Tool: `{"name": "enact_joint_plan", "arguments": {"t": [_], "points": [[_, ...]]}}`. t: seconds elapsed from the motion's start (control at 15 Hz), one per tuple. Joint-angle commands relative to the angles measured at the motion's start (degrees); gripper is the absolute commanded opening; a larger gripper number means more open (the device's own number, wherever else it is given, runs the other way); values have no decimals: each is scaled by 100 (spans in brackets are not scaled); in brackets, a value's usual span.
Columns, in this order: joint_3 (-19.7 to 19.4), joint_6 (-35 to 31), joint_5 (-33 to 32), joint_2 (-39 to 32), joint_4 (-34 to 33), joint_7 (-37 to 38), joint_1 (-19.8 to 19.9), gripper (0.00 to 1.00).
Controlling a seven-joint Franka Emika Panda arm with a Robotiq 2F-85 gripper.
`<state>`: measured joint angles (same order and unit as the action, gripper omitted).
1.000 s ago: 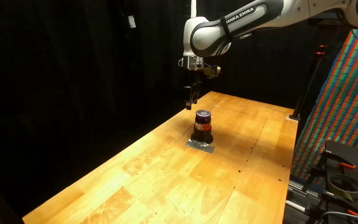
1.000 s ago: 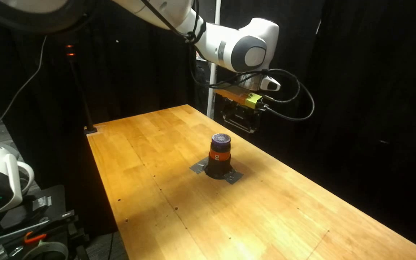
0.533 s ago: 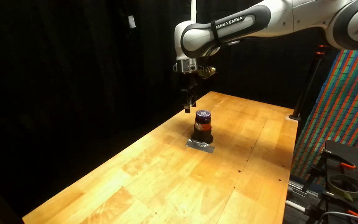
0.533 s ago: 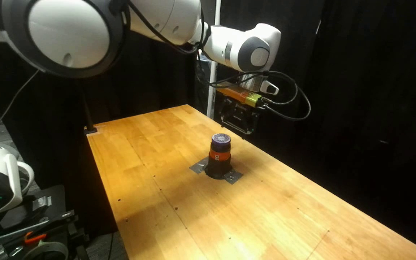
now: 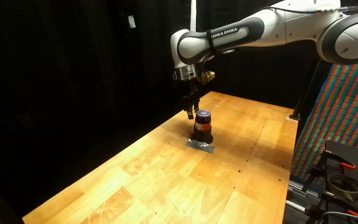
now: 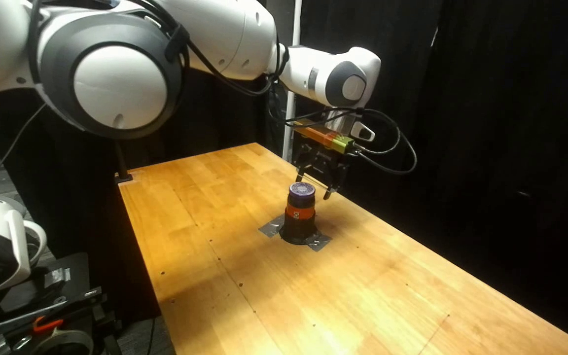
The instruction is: Place the rubber band on the cup
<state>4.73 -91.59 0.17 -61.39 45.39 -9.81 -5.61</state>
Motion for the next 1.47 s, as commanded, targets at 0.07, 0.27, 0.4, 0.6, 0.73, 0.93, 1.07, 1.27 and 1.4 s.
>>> {"name": "enact_joint_plan", "arguments": {"t": [0.07, 0.27, 0.4, 0.6, 0.73, 0.93, 1.07, 1.27, 1.4], "points": [[-87, 321, -114, -172, -329, 94, -98, 100], [-113, 343, -160, -78, -180, 161, -122, 100], [-108, 351, -214, -13, -131, 182, -133, 100], [-121, 344, -298, 67, -55, 275, -185, 100], [-138, 309, -353, 123, -12, 366, -227, 100], [-141, 422, -445, 174, 13, 473, -279, 100], [-123, 591, -479, 196, 37, 501, -303, 100], [-100, 825, -499, 219, 82, 502, -335, 100], [-98, 829, -508, 209, 90, 503, -347, 100]]}}
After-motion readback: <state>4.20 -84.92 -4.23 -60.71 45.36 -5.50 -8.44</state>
